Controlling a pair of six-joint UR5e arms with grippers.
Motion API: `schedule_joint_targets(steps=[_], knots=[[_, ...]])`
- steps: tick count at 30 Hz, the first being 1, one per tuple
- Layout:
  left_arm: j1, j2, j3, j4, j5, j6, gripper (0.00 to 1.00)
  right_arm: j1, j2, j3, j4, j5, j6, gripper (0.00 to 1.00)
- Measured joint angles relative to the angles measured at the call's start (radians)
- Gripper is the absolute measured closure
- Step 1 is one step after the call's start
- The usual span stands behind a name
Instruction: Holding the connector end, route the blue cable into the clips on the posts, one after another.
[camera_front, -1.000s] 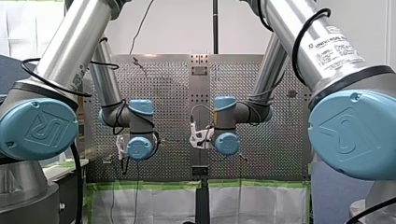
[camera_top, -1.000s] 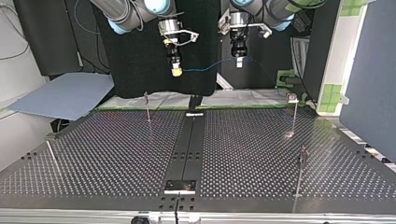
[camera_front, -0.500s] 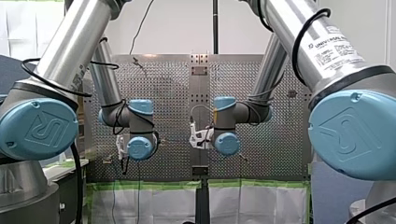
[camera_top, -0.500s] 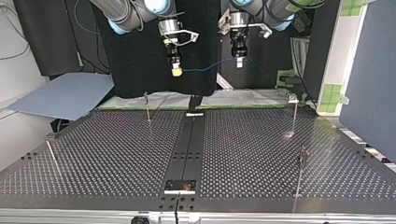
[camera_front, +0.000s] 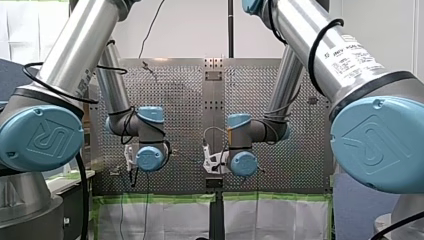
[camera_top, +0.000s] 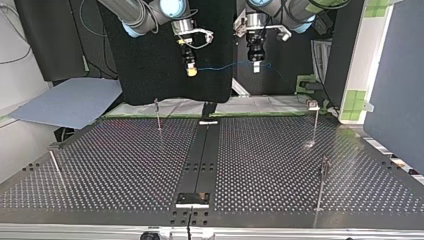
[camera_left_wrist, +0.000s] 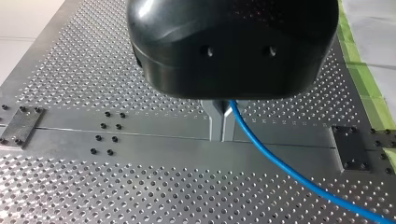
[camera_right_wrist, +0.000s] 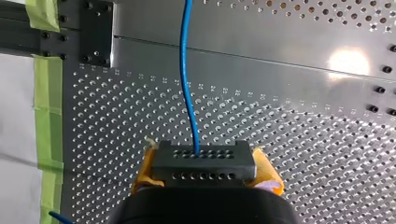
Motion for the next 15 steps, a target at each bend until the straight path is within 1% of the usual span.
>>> schedule_joint_targets(steps=[8,11,15], knots=[[-0.001,0.004,-0.001,-0.003,0.0,0.003,1.0,0.0,0.001,0.0,0.0,0.0,0.0,1.0],[-0.002,0.023,-0.001,-0.023,0.0,0.022,1.0,0.0,0.001,0.0,0.0,0.0,0.0,1.0],[-0.003,0.064,-0.001,-0.064,0.0,0.061,1.0,0.0,0.001,0.0,0.0,0.0,0.0,1.0]])
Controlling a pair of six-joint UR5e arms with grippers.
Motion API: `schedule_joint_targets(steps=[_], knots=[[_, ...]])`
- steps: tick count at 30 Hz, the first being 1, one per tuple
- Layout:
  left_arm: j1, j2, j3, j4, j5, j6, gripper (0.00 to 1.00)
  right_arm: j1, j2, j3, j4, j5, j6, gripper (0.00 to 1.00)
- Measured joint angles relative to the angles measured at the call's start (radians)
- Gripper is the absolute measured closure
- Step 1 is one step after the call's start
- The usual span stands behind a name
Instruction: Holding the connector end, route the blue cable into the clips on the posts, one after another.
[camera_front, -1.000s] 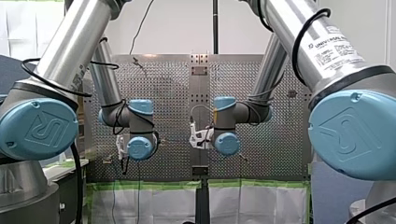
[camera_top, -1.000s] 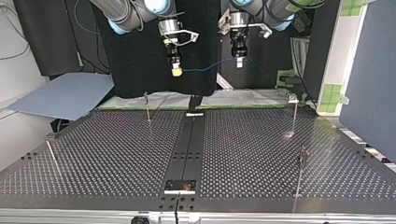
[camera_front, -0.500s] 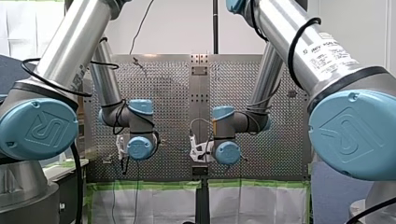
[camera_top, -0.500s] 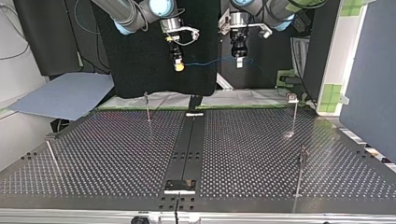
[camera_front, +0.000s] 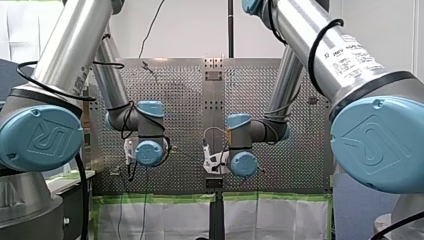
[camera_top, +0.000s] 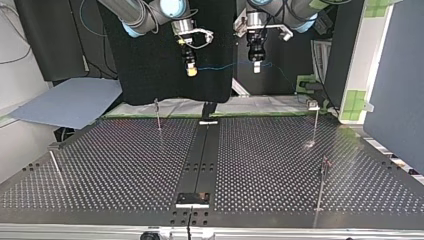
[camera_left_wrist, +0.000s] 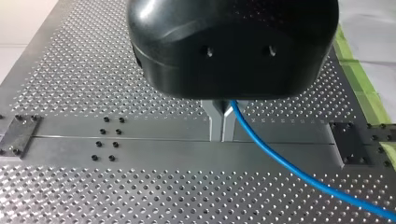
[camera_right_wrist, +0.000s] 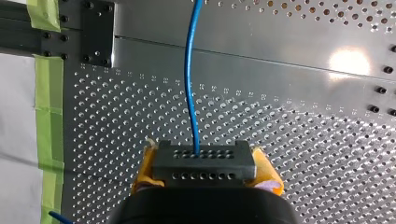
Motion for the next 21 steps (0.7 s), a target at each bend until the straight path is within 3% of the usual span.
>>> schedule_joint_targets(steps=[6,15,21], knots=[[0.0,0.036,0.0,-0.06,0.0,0.017,1.0,0.0,0.0,0.0,0.0,0.0,0.0,1.0],[0.0,0.04,0.0,-0.151,0.0,0.019,1.0,0.0,0.0,0.0,0.0,0.0,0.0,1.0],[-0.012,0.025,0.0,-0.152,0.007,0.022,1.0,0.003,-0.012,0.011,0.012,-0.005,-0.004,1.0]])
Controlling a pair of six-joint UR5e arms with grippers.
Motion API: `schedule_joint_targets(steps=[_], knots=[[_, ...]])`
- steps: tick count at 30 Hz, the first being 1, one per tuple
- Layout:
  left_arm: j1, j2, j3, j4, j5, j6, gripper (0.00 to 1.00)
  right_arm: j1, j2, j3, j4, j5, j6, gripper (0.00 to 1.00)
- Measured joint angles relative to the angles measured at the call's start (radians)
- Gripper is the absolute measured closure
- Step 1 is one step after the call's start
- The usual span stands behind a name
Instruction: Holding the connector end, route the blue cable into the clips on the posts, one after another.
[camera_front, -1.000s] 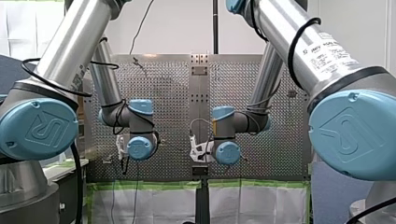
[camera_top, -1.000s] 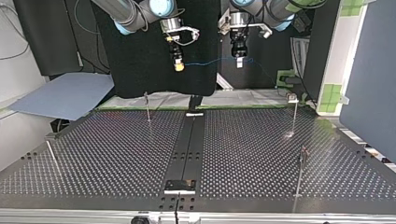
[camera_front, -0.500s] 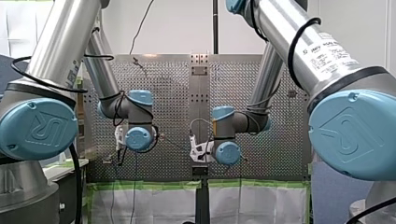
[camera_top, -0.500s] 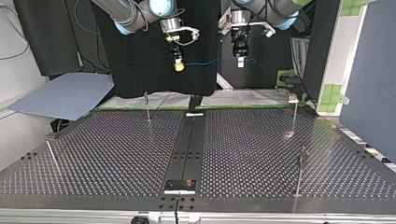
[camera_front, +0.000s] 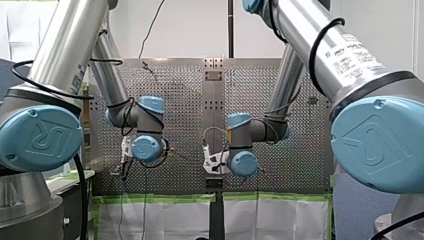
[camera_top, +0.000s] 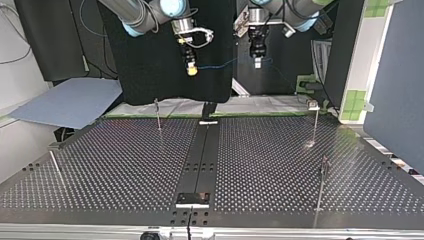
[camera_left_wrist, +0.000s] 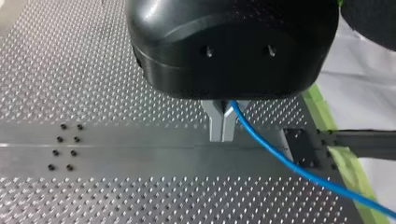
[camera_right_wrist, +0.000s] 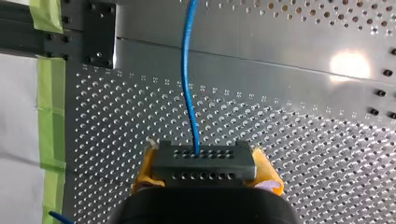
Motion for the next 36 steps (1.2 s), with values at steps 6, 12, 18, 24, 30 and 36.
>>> schedule_joint_targets(steps=[6,12,18,24,30,36], knots=[[-0.014,-0.016,0.0,0.034,0.015,-0.003,1.0,0.01,-0.052,0.013,0.045,-0.031,0.034,1.0],[-0.005,0.032,0.001,0.016,0.02,-0.021,1.0,0.006,-0.111,-0.007,0.069,-0.086,0.09,1.0],[0.009,0.096,0.001,-0.042,-0.002,-0.034,1.0,0.005,-0.17,-0.059,0.119,-0.127,0.108,1.0],[0.026,0.159,0.001,-0.104,-0.041,-0.045,1.0,0.004,-0.23,-0.118,0.179,-0.135,0.115,1.0],[0.044,0.225,0.028,-0.157,-0.044,-0.057,1.0,0.004,-0.289,-0.177,0.238,-0.138,0.112,1.0],[0.06,0.292,0.088,-0.199,-0.05,-0.066,1.0,-0.001,-0.329,-0.237,0.297,-0.141,0.113,1.0]])
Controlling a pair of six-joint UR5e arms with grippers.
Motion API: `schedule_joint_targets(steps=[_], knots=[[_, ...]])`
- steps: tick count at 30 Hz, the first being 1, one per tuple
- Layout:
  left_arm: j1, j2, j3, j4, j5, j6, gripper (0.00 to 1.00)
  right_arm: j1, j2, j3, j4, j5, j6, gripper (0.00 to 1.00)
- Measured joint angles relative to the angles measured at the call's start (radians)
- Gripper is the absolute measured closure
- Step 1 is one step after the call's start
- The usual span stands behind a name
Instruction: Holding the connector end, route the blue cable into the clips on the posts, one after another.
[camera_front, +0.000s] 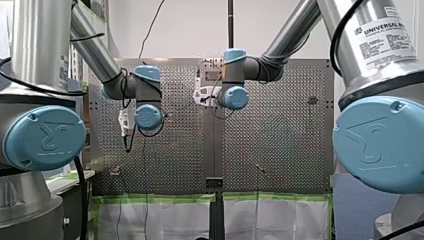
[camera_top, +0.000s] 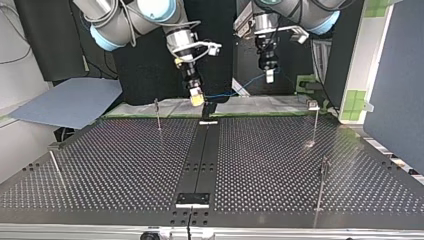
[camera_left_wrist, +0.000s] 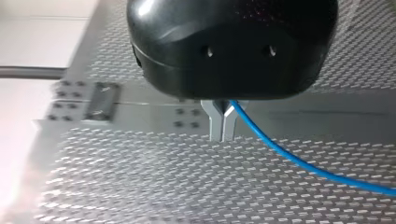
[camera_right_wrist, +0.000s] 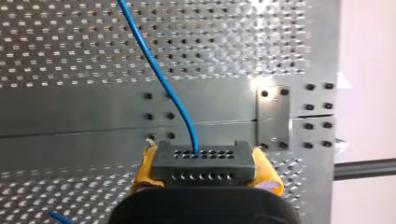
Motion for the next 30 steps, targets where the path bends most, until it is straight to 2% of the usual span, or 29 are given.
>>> schedule_joint_targets(steps=[4,8,15,21,26,30], knots=[[0.01,0.041,0.036,-0.039,-0.005,-0.003,1.0,-0.001,-0.004,-0.037,0.044,-0.008,-0.002,1.0],[0.022,0.083,0.068,-0.081,-0.011,-0.005,1.0,-0.001,-0.004,-0.051,0.081,-0.028,0.0,1.0],[0.043,0.147,0.118,-0.142,-0.013,-0.007,1.0,0.005,-0.005,-0.078,0.13,-0.044,0.003,1.0],[0.06,0.16,0.169,-0.188,-0.014,-0.008,1.0,0.008,-0.005,-0.112,0.159,-0.048,0.004,1.0],[0.075,0.166,0.194,-0.205,-0.011,-0.013,1.0,0.014,-0.005,-0.152,0.179,-0.07,0.005,1.0],[0.094,0.169,0.216,-0.222,-0.004,-0.019,1.0,0.02,-0.005,-0.184,0.184,-0.082,0.015,1.0]])
